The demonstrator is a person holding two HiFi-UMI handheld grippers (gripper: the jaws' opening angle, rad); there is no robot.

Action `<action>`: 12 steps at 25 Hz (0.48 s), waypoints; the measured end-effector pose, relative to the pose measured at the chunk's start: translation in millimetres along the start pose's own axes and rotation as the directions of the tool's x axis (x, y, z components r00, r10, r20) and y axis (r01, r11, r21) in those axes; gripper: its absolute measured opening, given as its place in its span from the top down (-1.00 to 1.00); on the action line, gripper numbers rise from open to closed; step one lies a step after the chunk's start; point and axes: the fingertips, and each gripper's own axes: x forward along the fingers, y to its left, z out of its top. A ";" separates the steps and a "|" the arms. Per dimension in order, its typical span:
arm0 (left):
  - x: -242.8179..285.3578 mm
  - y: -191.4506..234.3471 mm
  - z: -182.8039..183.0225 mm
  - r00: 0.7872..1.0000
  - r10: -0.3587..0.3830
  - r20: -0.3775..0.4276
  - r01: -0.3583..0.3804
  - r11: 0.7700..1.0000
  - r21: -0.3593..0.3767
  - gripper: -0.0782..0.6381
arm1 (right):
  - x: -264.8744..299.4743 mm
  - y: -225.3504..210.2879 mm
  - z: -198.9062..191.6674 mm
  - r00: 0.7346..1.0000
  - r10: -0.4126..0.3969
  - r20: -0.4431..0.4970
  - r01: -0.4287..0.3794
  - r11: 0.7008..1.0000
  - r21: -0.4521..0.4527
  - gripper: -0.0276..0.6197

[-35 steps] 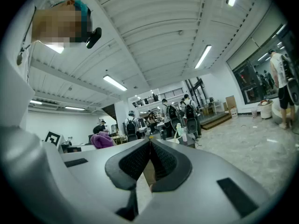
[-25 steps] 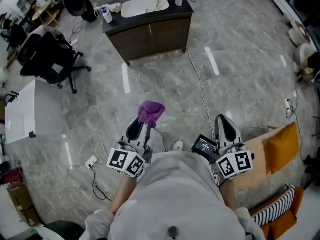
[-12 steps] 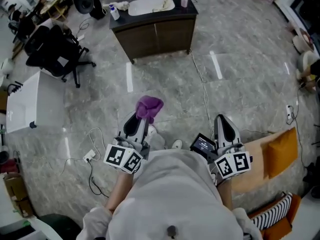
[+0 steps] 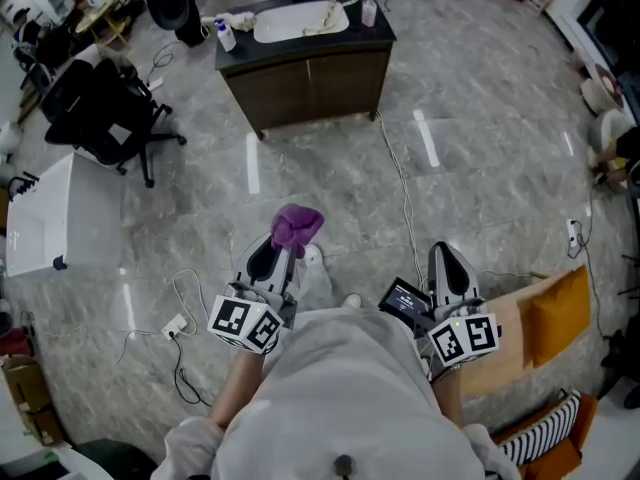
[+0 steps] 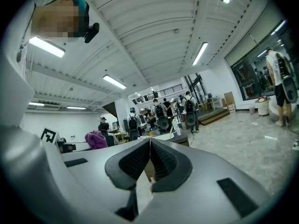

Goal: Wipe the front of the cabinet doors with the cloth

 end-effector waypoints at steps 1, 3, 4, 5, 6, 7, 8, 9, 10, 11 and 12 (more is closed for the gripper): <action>10.9 4.6 2.5 1.000 -0.012 0.001 0.012 1.000 -0.004 0.58 | 8.4 -1.4 1.7 1.000 -0.005 -0.002 0.005 1.000 -0.005 0.83; 31.7 15.0 6.2 0.999 -0.038 0.003 0.038 0.999 -0.012 0.58 | 26.2 -3.7 2.1 1.000 -0.018 -0.010 0.018 1.000 -0.010 0.83; 42.5 21.3 7.6 0.999 -0.051 0.003 0.051 0.999 -0.017 0.58 | 36.4 -5.0 2.2 1.000 -0.026 -0.013 0.026 1.000 -0.009 0.83; 54.3 28.1 9.2 0.998 -0.064 0.003 0.064 0.998 -0.022 0.58 | 47.8 -6.6 3.5 0.999 -0.034 -0.015 0.034 0.999 -0.008 0.83; 67.0 35.3 11.2 0.997 -0.077 0.003 0.077 0.997 -0.028 0.58 | 60.2 -8.0 6.4 0.999 -0.041 -0.013 0.041 0.999 -0.009 0.83; 79.7 42.6 13.8 0.996 -0.088 0.002 0.088 0.996 -0.033 0.58 | 72.6 -8.7 10.6 0.999 -0.047 -0.010 0.047 0.999 -0.012 0.83; 91.8 49.9 16.9 0.995 -0.099 -0.001 0.099 0.994 -0.036 0.58 | 84.2 -8.7 15.5 0.999 -0.052 -0.005 0.052 0.999 -0.017 0.83; 103.4 57.1 20.5 0.994 -0.110 -0.005 0.109 0.993 -0.036 0.58 | 95.0 -8.8 20.4 0.998 -0.058 0.002 0.058 0.998 -0.022 0.83; 114.9 64.0 25.1 0.993 -0.121 -0.007 0.121 0.992 -0.034 0.58 | 105.4 -9.7 25.1 0.998 -0.068 0.009 0.068 0.997 -0.026 0.83; 126.0 70.2 30.9 0.991 -0.135 -0.007 0.135 0.990 -0.031 0.58 | 115.6 -11.5 29.4 0.997 -0.080 0.016 0.080 0.996 -0.027 0.83; 136.1 75.7 37.3 0.989 -0.150 -0.004 0.150 0.988 -0.027 0.58 | 125.5 -13.5 32.8 0.996 -0.092 0.023 0.092 0.995 -0.024 0.83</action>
